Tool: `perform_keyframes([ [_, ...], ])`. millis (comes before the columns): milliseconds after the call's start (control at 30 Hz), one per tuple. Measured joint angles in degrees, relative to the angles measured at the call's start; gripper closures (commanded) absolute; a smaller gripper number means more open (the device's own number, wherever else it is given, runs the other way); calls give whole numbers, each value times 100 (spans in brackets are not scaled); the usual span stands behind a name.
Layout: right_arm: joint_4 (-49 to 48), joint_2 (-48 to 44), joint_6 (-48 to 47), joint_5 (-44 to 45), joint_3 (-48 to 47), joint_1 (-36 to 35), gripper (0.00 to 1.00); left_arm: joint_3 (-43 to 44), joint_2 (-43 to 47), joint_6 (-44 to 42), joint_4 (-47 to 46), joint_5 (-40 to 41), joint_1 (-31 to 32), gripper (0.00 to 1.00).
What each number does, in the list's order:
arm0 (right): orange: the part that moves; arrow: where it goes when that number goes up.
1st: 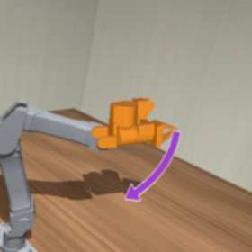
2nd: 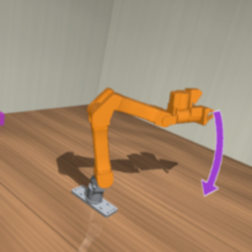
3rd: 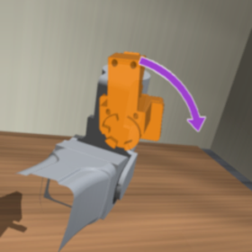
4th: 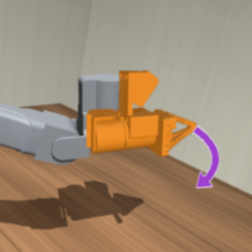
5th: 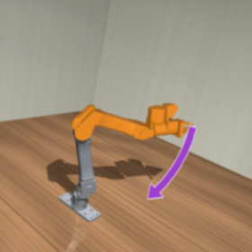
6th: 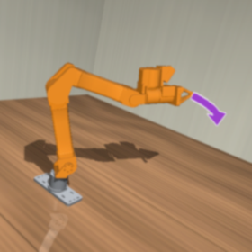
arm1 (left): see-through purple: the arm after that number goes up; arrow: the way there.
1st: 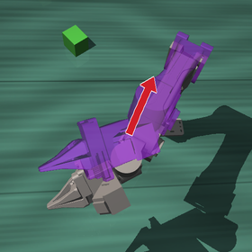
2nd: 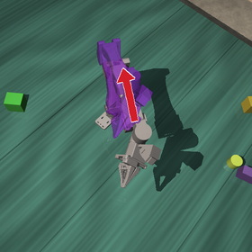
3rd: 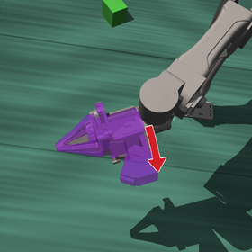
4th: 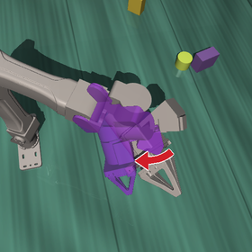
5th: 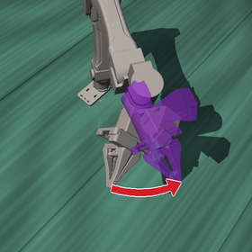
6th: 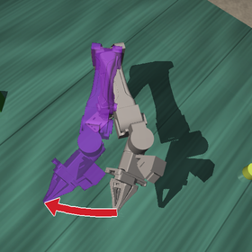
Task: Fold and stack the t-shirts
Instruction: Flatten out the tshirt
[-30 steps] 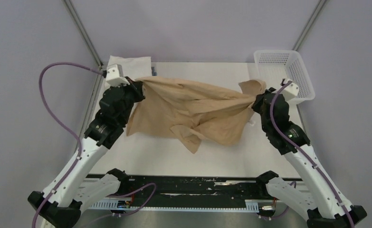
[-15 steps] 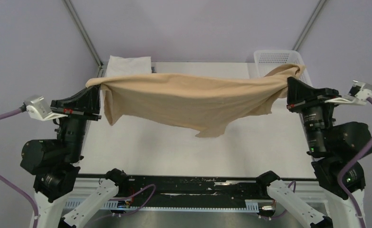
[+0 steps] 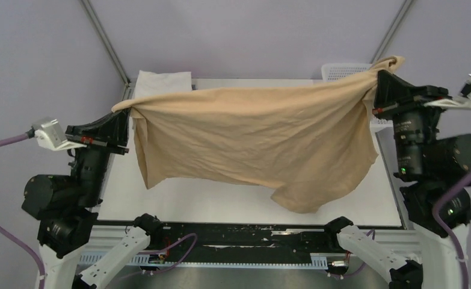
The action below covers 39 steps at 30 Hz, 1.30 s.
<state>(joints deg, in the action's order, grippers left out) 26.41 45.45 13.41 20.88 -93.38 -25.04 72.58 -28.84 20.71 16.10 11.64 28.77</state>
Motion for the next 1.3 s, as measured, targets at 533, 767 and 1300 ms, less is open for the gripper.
perform_keyframes([
  [533, -1388, 4789, -216, 1224, 1714, 1311, 32, -813, -5952, 1165, 439, 730, -1309, 3],
  [767, -1491, 5425, -326, 1075, 1412, 1305, 0, -501, -6673, 1303, 627, 210, -1561, 0],
  [1300, -1572, 1956, 927, -361, 3995, 1309, 0, -2726, -3471, 2433, 2157, 184, -114, 0],
])
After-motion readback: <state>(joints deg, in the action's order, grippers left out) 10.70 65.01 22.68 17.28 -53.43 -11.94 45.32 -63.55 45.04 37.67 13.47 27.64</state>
